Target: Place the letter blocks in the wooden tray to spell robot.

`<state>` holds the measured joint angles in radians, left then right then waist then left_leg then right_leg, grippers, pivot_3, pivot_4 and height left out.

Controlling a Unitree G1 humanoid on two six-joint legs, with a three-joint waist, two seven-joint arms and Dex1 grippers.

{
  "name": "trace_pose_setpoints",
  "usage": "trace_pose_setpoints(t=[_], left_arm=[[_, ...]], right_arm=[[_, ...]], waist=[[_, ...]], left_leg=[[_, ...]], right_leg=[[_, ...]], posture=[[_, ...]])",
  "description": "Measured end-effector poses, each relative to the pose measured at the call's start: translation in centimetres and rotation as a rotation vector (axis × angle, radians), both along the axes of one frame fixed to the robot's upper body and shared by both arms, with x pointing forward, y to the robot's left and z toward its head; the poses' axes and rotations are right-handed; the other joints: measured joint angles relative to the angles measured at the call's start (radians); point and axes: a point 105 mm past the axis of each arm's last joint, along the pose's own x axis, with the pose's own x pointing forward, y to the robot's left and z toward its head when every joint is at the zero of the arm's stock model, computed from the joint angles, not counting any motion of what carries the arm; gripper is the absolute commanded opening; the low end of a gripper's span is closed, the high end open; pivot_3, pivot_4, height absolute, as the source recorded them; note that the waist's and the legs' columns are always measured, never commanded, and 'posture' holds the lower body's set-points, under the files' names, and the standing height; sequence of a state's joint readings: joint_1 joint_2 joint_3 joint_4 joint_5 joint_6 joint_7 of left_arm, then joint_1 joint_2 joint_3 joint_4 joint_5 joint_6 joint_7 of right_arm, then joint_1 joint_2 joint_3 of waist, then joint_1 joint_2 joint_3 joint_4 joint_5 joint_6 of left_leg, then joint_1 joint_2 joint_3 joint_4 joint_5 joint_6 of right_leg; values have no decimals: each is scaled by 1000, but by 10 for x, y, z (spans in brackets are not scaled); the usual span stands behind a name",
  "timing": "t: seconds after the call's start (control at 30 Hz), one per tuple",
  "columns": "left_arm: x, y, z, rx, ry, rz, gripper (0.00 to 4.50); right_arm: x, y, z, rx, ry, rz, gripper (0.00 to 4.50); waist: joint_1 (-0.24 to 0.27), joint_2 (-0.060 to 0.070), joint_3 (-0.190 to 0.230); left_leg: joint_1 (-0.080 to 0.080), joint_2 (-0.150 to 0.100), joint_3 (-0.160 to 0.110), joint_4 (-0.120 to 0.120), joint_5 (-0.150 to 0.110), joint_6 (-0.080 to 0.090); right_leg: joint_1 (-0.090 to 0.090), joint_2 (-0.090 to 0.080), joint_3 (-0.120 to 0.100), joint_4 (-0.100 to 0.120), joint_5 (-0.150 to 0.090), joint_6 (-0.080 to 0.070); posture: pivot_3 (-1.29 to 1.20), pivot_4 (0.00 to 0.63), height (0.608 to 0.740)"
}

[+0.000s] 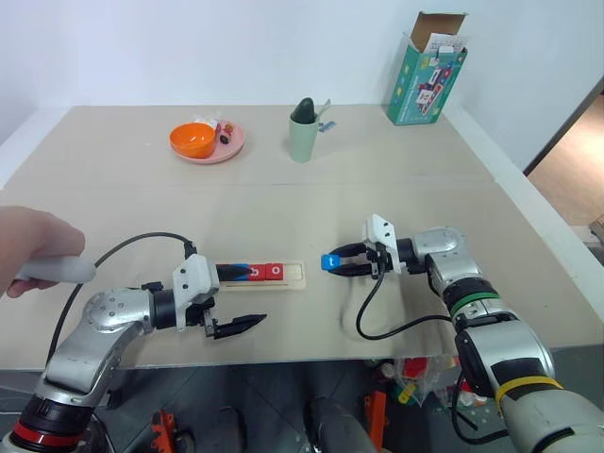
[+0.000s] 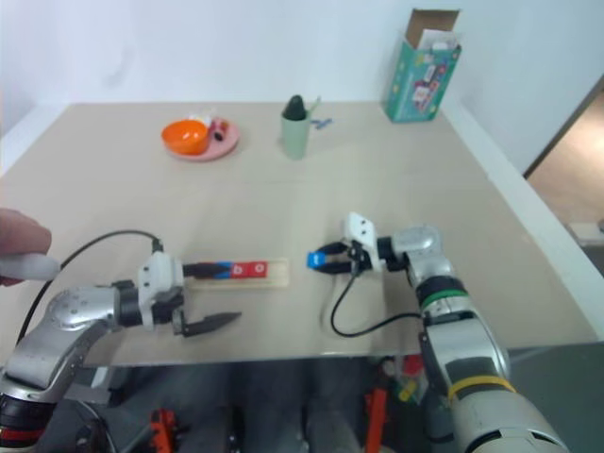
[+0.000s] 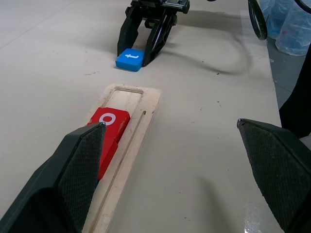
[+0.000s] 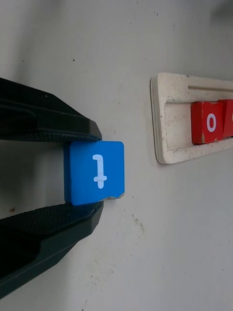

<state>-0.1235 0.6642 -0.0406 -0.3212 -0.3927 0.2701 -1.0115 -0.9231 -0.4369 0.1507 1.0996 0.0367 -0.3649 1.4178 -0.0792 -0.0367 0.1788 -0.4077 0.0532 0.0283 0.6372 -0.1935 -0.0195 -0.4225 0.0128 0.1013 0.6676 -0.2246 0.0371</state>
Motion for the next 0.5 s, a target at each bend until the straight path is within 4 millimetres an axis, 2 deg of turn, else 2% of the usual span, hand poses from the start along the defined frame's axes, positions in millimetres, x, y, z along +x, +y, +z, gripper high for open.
trace_pose_setpoints(t=[0.23, 0.37, 0.5], left_arm=[[2, 3, -1, -3, 5, 19, 4500], [10, 15, 1, -20, -2, 92, 4500], [11, 19, -1, -30, 7, 118, 4500]], right_arm=[[-2, 9, 1, 15, 6, 20, 1207], [-6, 21, 16, 47, 8, 45, 1207], [-18, 36, 26, 55, 6, 80, 1207]], waist=[[-2, 0, 0], [-2, 0, 0], [1, 0, 0]], left_leg=[[0, 0, 0, -1, 0, 0], [0, 1, 0, -2, 0, 0], [-1, 1, -1, -3, 0, 0]], right_leg=[[0, 0, 0, 0, 0, 0], [-1, 0, 0, 0, 0, 1], [-1, 0, -1, 0, -1, 2]], posture=[[0, 150, 740], [0, 150, 740], [0, 150, 740]])
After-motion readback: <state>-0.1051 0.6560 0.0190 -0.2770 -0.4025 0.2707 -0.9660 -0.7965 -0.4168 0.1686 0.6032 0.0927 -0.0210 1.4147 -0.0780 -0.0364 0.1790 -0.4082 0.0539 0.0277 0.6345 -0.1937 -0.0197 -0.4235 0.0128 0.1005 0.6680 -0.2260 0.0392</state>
